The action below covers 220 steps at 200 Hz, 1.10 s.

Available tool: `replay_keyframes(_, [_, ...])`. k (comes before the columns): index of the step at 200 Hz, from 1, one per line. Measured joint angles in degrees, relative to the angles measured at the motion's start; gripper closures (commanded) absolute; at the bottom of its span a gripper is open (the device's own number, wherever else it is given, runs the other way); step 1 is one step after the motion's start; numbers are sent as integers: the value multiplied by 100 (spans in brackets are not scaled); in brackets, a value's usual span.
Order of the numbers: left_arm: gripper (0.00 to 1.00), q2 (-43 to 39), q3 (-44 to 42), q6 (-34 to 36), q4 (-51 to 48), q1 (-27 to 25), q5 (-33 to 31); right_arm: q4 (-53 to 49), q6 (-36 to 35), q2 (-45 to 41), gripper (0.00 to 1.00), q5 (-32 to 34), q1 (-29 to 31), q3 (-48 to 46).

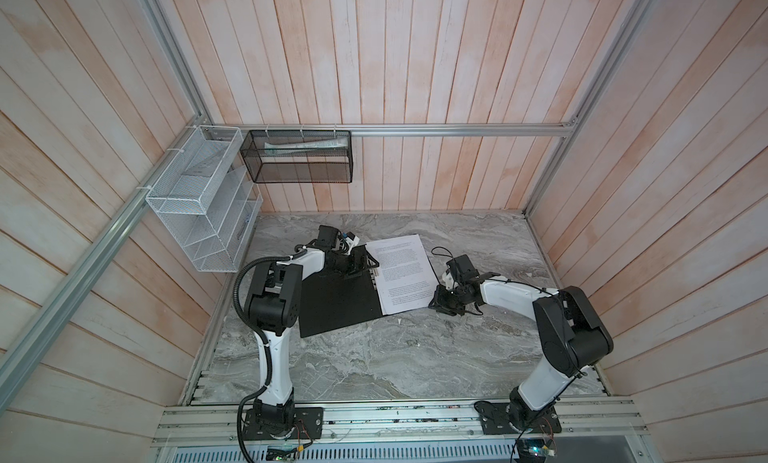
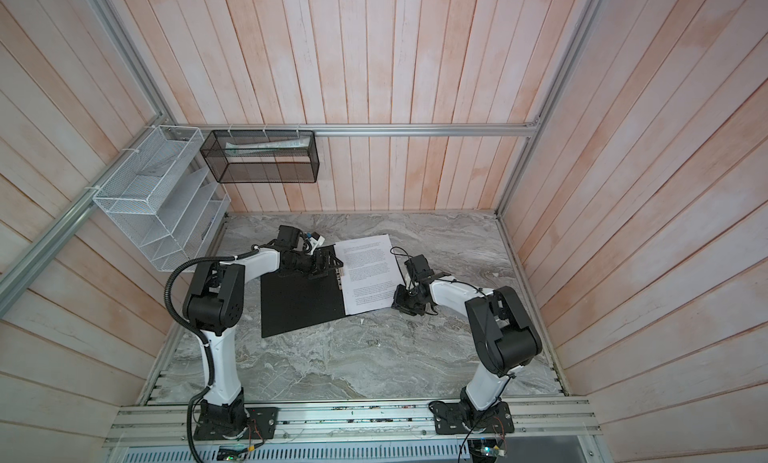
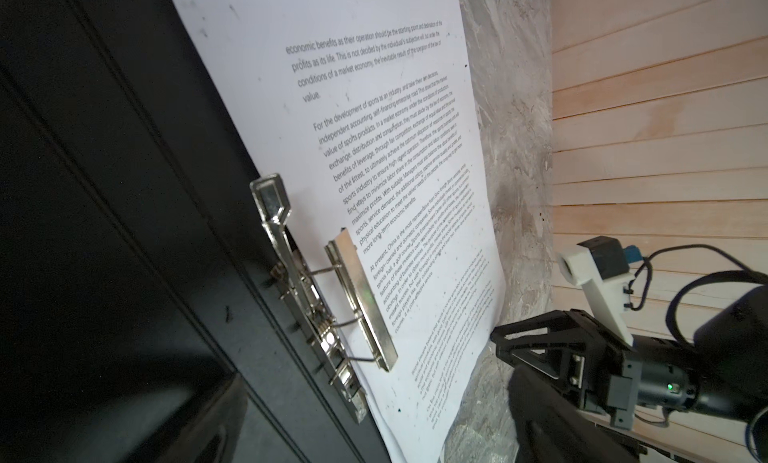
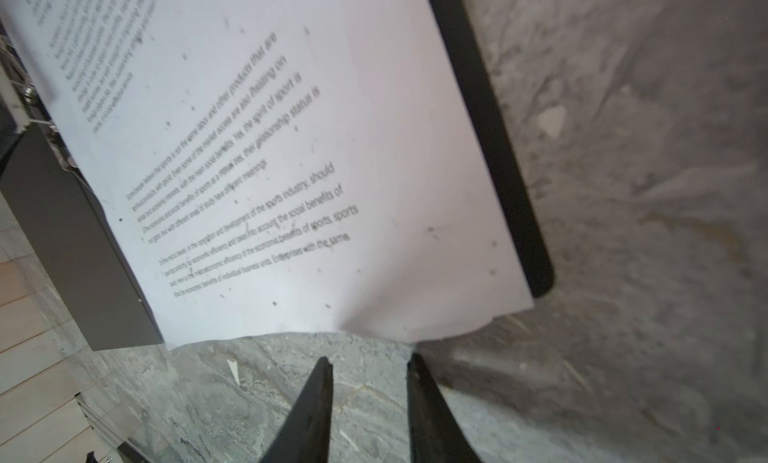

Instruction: Put the files into the folder

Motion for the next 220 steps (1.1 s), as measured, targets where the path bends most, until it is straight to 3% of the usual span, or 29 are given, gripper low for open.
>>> replay_keyframes(69, [0,0,13,-4,0,0,2,107,-118,350,69,50,0,280])
replay_keyframes(110, [0,0,98,35,-94,11,2,-44,-129,-4,69,74,0,282])
replay_keyframes(168, [0,2,1451,688,-306,48,-223,31,-280,-590,71,236,-245,573])
replay_keyframes(220, [0,664,2465,1281,-260,-28,-737,662,-883,428,71,380,-708,1523])
